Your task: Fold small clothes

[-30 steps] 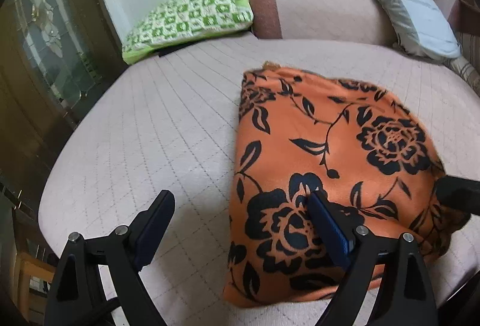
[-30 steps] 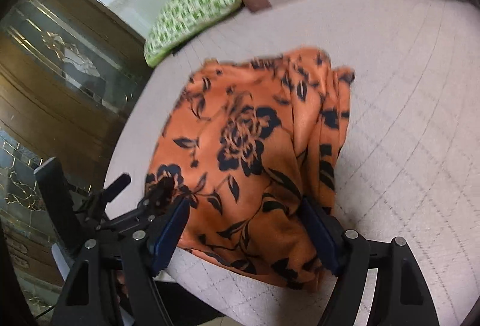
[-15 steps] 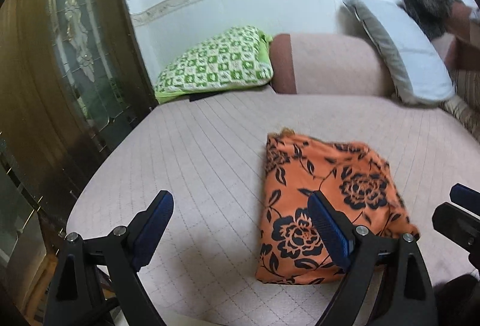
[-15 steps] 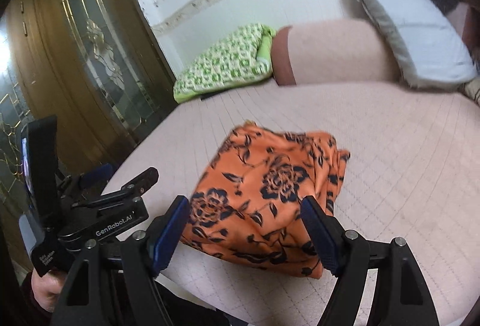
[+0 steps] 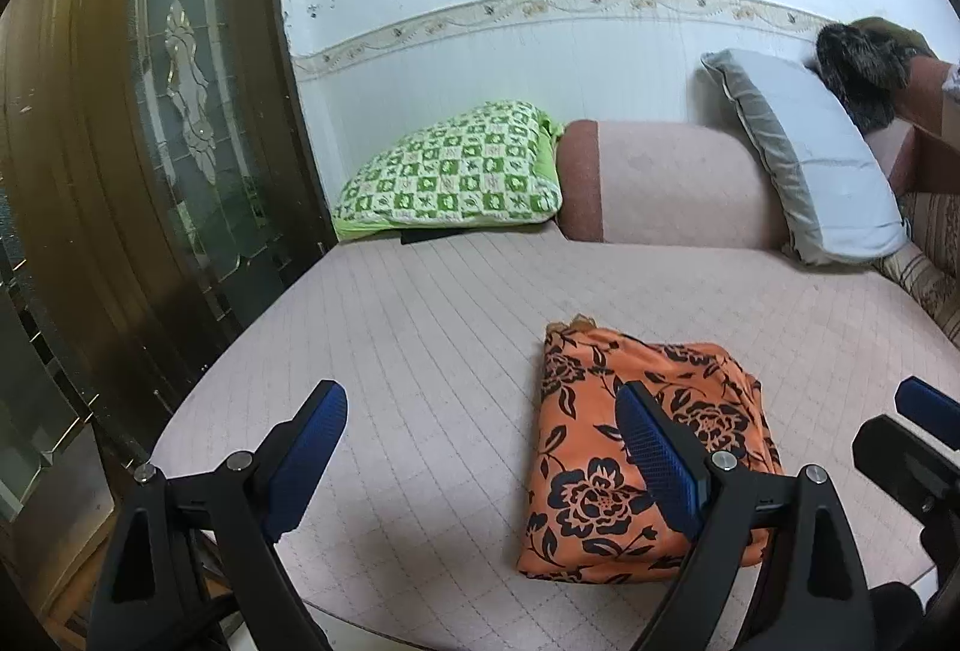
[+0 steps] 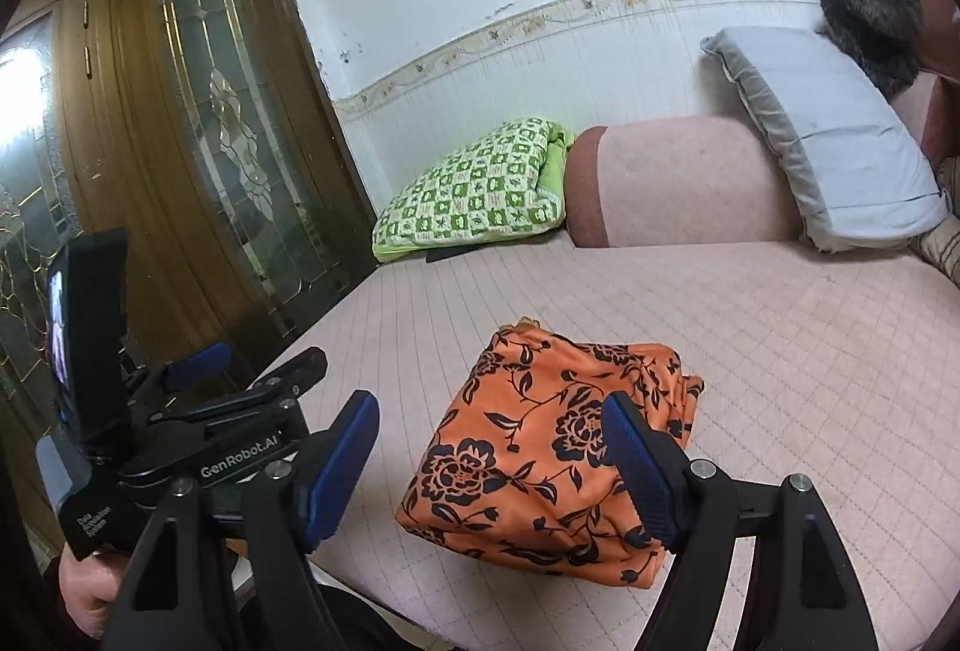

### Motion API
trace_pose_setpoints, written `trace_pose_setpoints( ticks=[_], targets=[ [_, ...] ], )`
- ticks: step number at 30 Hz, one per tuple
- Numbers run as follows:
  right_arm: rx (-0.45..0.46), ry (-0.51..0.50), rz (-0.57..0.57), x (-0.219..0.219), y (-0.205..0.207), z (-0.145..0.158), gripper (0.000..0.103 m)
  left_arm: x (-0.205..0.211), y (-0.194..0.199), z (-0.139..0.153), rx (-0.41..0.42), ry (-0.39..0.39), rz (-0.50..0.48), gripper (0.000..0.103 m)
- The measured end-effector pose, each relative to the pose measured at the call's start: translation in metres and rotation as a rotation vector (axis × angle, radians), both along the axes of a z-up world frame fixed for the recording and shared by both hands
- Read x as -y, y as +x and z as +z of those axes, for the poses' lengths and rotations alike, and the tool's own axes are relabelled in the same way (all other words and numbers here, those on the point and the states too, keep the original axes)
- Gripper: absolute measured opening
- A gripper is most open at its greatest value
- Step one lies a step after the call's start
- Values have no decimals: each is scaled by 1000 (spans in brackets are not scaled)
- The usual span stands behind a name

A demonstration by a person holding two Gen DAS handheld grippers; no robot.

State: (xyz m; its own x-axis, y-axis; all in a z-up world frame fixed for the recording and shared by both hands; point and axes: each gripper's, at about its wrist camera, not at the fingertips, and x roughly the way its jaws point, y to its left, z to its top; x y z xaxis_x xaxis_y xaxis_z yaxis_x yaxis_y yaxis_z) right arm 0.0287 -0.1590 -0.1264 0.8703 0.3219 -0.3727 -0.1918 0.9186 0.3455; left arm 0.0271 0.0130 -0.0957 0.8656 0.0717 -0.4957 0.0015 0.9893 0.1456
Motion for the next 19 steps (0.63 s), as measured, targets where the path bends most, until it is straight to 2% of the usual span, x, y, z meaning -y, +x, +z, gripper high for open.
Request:
trace_pose_setpoints(
  ticks=[9, 12, 16, 19],
  targets=[
    [4, -13, 2, -4, -1, 0, 79, 1, -1, 2, -16, -4, 2, 91],
    [-8, -11, 4, -3, 1, -3, 79, 4, -5, 1, -2, -10, -16, 99],
    [-17, -10, -5, -1, 4, -7, 79, 8, -10, 2, 60, 12, 1, 100],
    [-19, -17, -38, 7, 7, -7, 79, 3, 2, 0, 2, -45, -9, 100]
  ],
)
